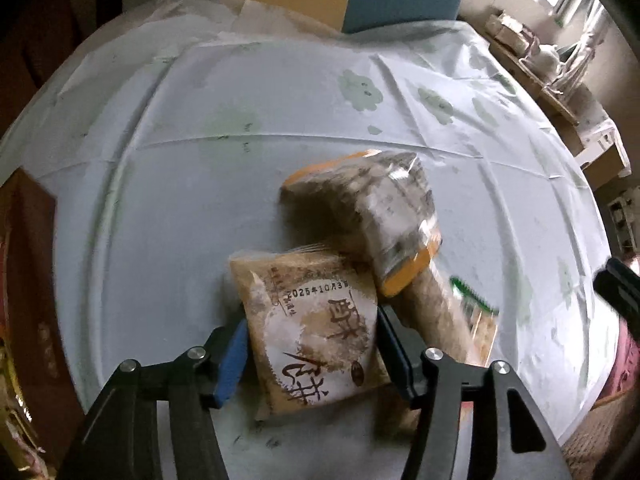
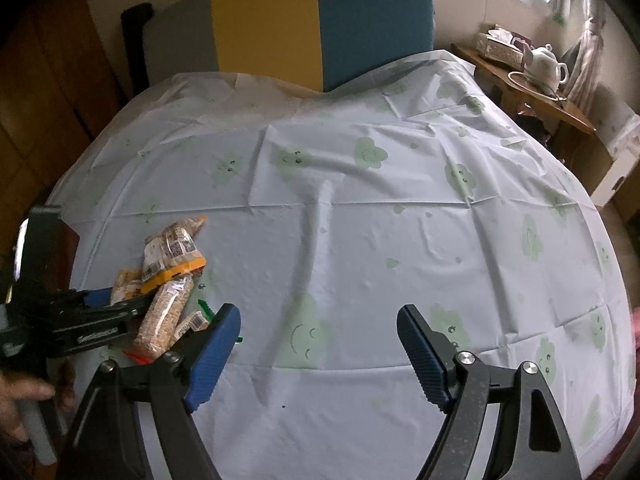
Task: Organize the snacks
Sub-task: 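Grasp the beige pastry bag with the left tool, then lift the pastry bag with the left tool while the right tool grasps the orange-edged nut bag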
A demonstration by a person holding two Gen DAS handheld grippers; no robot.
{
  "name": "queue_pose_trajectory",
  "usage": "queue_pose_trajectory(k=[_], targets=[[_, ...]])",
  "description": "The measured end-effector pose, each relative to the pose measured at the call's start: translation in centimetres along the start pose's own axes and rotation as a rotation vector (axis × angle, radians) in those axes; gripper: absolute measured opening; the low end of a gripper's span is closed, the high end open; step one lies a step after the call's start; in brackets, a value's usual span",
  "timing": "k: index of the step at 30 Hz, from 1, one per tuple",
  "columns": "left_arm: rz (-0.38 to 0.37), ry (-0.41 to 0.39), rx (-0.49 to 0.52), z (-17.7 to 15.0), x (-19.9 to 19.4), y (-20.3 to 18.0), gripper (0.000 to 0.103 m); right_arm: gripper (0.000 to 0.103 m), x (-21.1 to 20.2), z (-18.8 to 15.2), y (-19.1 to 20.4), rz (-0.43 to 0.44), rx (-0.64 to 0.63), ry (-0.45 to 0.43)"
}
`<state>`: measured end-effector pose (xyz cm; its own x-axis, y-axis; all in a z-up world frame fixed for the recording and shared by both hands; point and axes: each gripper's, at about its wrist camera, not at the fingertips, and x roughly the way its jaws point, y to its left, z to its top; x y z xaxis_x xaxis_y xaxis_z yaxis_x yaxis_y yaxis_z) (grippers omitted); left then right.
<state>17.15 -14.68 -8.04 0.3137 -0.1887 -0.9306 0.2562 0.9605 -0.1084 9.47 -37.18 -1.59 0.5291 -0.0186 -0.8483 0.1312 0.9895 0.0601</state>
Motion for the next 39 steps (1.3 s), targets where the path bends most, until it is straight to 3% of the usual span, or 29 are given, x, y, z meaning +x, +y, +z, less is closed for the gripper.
queue_pose_trajectory(k=[10, 13, 19, 30, 33, 39], targets=[[0.037, -0.105, 0.206, -8.9, -3.5, 0.3, 0.061, 0.081, 1.0, -0.5, 0.7, -0.027, -0.049, 0.027], [0.019, -0.139, 0.194, -10.2, -3.2, 0.8, 0.061, 0.081, 1.4, -0.8, 1.2, -0.044, -0.075, 0.036], [0.047, -0.204, 0.217, -11.4, -3.2, 0.5, 0.061, 0.078, 2.3, -1.1, 1.2, -0.075, -0.079, 0.057], [0.028, -0.279, 0.219, -12.7, -3.4, 1.2, 0.061, 0.078, 2.9, -1.7, 2.1, -0.083, -0.093, 0.085], [0.029, -0.285, 0.219, -12.8, -3.4, 1.2, 0.061, 0.078, 2.8, -1.8, 2.7, -0.065, -0.11, 0.079], [0.024, -0.291, 0.217, -12.9, -3.5, 1.3, 0.061, 0.078, 2.4, -1.4, 4.1, 0.065, -0.138, 0.067]])
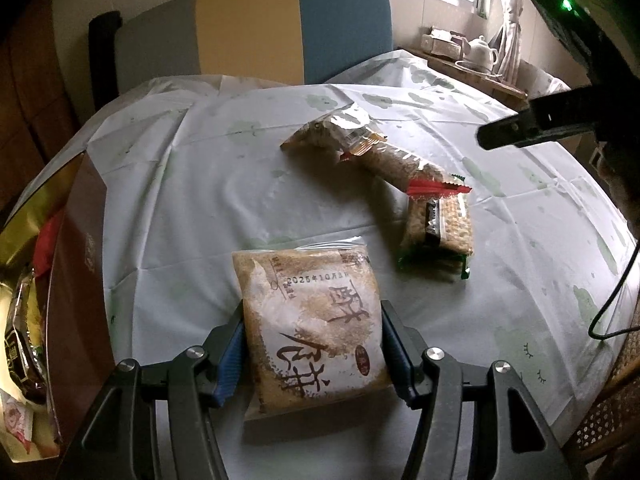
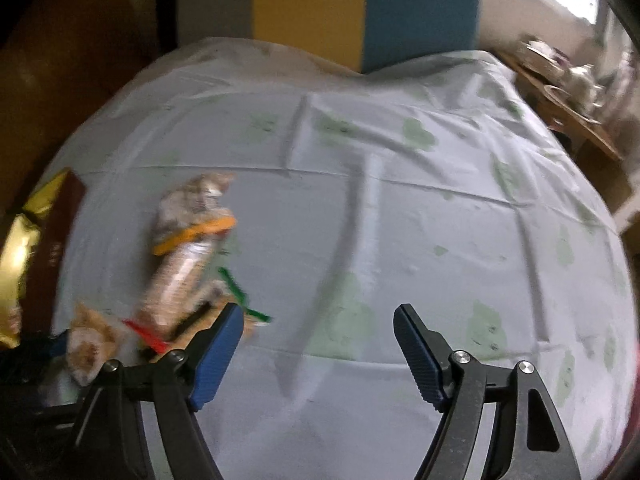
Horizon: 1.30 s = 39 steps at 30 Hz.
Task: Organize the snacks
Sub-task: 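Lift the pastry bag with the left tool while the right tool grasps the orange-edged nut bag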
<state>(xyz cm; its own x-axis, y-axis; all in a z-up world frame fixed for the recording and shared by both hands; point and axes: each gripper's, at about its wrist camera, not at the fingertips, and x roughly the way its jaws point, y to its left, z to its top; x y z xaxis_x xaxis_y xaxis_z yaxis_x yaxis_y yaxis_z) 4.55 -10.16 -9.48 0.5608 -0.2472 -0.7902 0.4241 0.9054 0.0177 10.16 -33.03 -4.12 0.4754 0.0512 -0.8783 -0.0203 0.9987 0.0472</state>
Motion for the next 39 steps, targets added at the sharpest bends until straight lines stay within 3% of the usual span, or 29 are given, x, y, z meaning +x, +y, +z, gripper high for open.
queue_pose_trajectory(k=[2, 8, 19, 22, 27, 32, 39], targets=[[-0.002, -0.001, -0.001, 0.0, 0.0, 0.0, 0.061, 0.078, 0.2, 0.5, 1.3, 0.065, -0.024, 0.015], [-0.009, -0.017, -0.011, -0.2, -0.1, 0.2, 0.061, 0.078, 1.4, 3.1, 6.4, 0.11, -0.133, 0.016], [-0.015, -0.031, -0.022, -0.4, -0.2, 0.2, 0.061, 0.08, 7.6, 8.0, 11.0, 0.09, -0.24, 0.103], [-0.014, -0.036, -0.018, -0.4, -0.2, 0.2, 0.061, 0.048, 8.3, 8.2, 11.7, 0.042, -0.283, 0.091], [-0.01, -0.035, -0.02, -0.4, -0.3, 0.1, 0.061, 0.045, 5.9, 7.8, 10.9, 0.028, -0.26, 0.013], [-0.006, -0.033, -0.021, -0.4, -0.2, 0.0, 0.061, 0.045, 2.6, 6.5, 7.3, -0.006, -0.183, -0.032], [0.004, -0.03, -0.017, -0.4, -0.3, -0.2, 0.061, 0.045, 3.0, 1.3, 2.1, -0.101, -0.105, 0.107]])
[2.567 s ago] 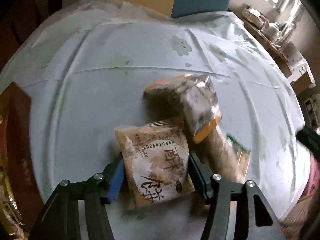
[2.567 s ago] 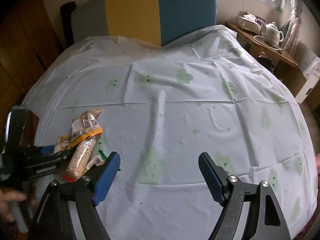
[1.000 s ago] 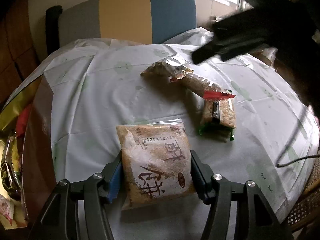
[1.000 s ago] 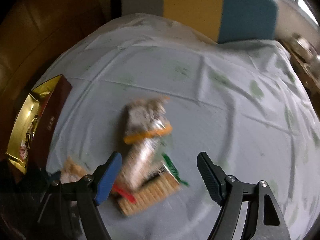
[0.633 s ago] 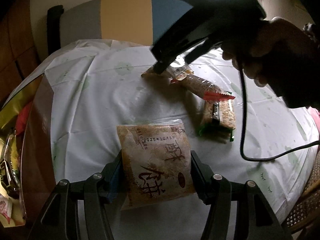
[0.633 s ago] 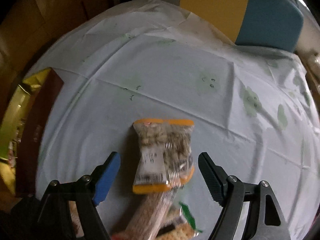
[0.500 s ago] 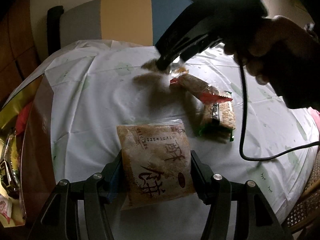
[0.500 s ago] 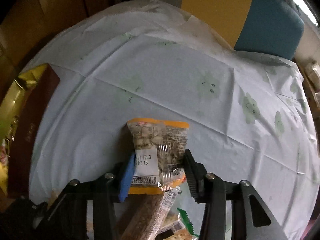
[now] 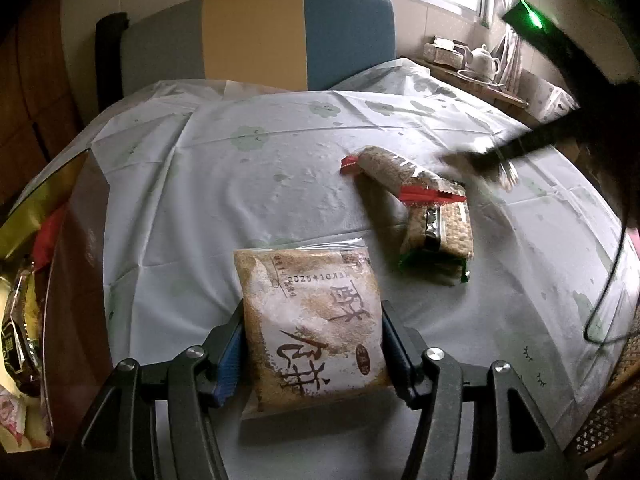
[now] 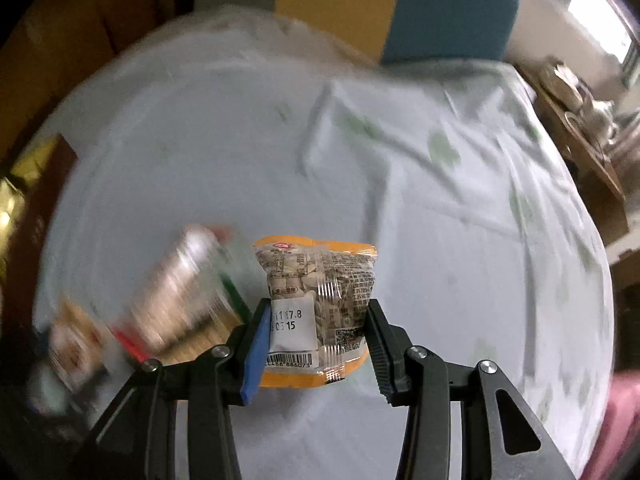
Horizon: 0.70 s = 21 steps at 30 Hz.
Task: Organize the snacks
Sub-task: 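Lift the pastry bag with the left tool while the right tool grasps the orange-edged nut bag, then place the pastry bag in the gold tray and open the left tool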
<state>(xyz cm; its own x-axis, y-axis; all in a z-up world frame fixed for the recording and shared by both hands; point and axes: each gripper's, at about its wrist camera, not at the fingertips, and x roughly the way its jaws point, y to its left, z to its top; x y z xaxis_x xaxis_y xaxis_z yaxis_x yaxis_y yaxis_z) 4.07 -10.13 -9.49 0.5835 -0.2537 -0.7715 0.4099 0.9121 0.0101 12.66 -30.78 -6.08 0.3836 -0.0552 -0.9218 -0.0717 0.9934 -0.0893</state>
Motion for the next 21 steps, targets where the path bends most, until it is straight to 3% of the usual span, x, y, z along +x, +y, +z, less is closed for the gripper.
queue_pose_trajectory(k=[4, 8, 12, 18, 21], targets=[[0.007, 0.01, 0.002, 0.2, 0.1, 0.0, 0.061, 0.046, 1.0, -2.5, -0.9, 0.01, 0.028, 0.029], [0.003, 0.034, -0.007, 0.6, 0.2, 0.0, 0.06, 0.045, 1.1, -2.6, -0.7, -0.004, 0.013, 0.021], [-0.056, 0.074, -0.059, 1.3, -0.4, 1.2, 0.06, 0.045, 1.3, -2.4, -0.6, -0.02, -0.012, 0.011], [-0.094, 0.005, -0.161, 3.3, -4.9, 4.2, 0.06, 0.045, 1.1, -2.5, -0.3, -0.032, -0.038, 0.006], [-0.084, -0.041, -0.262, 4.8, -7.7, 7.6, 0.06, 0.045, 1.0, -2.7, 0.1, -0.04, -0.051, 0.005]])
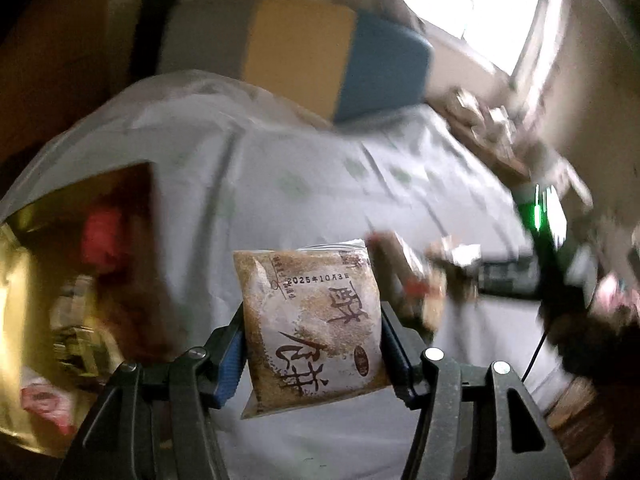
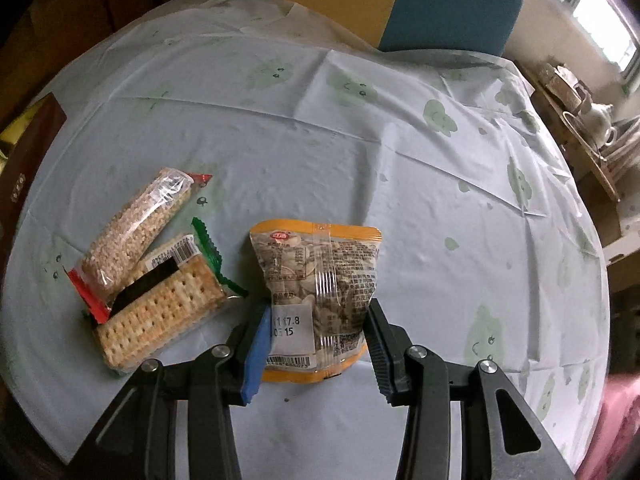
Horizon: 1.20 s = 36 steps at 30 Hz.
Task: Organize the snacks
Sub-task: 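Place the pastry bag in the gold tray and open the left tool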
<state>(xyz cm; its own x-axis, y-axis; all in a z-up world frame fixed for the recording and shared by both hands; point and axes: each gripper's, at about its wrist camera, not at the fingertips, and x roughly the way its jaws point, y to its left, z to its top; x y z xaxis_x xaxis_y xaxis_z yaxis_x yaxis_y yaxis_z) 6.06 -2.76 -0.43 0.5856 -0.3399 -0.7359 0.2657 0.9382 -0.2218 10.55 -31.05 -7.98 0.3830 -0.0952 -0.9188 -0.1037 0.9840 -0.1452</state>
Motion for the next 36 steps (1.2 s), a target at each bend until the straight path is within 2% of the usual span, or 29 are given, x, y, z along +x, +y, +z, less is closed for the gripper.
queue_pose_trajectory(k=[3, 6, 7, 10, 14, 22, 26, 28, 31, 33, 36], targets=[[0.08, -0.046, -0.107, 2.3, -2.3, 4.6, 0.06, 0.045, 0.1, 0.0, -0.1, 0.001, -0.001, 0.001], [0.136, -0.058, -0.229, 3.6, -3.4, 9.6, 0.06, 0.045, 0.0, 0.0, 0.0, -0.002, -0.008, 0.004], [0.178, -0.052, -0.287, 3.9, -3.6, 12.1, 0.06, 0.045, -0.1, 0.0, 0.1, -0.003, -0.01, 0.004], [0.244, -0.031, -0.361, 4.2, -3.3, 16.4, 0.06, 0.045, -0.1, 0.0, 0.0, -0.002, -0.01, 0.005], [0.301, 0.016, -0.412, 4.2, -1.9, 20.5, 0.06, 0.045, -0.1, 0.0, 0.0, -0.004, -0.014, 0.005], [0.334, 0.082, -0.401, 5.0, 2.6, 22.8, 0.06, 0.045, 0.0, 0.0, 0.1, -0.015, -0.021, 0.003], [0.338, 0.071, -0.391, 5.5, 4.1, 23.3, 0.061, 0.045, 0.0, -0.1, 0.3, -0.02, -0.024, 0.002], [0.356, 0.079, -0.389, 5.8, 4.2, 23.6, 0.073, 0.045, 0.0, -0.1, 0.3, -0.021, -0.024, 0.002], [0.381, 0.08, -0.39, 5.7, 3.7, 23.2, 0.074, 0.045, 0.0, -0.1, 0.3, -0.023, -0.027, 0.002], [0.429, 0.075, -0.384, 5.3, 2.8, 22.7, 0.073, 0.046, 0.0, -0.1, 0.3, -0.025, -0.03, 0.002], [0.466, 0.024, -0.349, 4.6, 0.9, 21.1, 0.073, 0.046, 0.0, -0.1, 0.4, -0.028, -0.036, 0.002]])
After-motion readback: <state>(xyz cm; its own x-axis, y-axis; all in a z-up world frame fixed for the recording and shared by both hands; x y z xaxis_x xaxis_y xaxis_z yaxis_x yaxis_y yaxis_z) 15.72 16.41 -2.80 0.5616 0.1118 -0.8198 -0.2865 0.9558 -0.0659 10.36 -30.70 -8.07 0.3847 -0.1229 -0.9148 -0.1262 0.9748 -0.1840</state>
